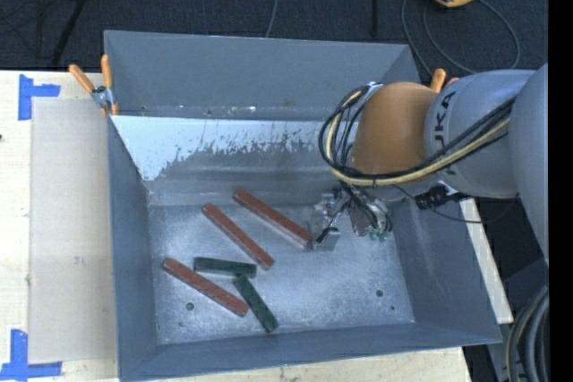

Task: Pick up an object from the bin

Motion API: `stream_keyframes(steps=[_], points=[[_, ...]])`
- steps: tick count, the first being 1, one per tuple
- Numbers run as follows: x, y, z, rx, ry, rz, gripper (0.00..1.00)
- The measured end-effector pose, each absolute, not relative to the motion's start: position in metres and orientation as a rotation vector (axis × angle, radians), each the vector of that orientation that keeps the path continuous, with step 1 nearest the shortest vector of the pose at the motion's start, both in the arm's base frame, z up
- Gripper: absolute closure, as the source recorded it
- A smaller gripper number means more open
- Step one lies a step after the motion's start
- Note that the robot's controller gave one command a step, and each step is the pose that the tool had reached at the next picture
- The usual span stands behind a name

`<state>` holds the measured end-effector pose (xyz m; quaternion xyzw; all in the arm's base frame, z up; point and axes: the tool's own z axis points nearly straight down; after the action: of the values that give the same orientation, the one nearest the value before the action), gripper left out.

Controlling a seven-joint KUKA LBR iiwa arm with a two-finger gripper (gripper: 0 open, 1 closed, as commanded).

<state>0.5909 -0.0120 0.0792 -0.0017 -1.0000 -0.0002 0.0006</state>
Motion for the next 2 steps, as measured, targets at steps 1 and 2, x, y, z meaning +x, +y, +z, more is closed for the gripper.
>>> stream_keyframes(steps=[1,2], points=[[0.5909,-0.012,0.0792,-0.006,-3.14,-0.001,0.0],[0.591,-0.012,0.0792,-0.006,-3.14,-0.001,0.0]])
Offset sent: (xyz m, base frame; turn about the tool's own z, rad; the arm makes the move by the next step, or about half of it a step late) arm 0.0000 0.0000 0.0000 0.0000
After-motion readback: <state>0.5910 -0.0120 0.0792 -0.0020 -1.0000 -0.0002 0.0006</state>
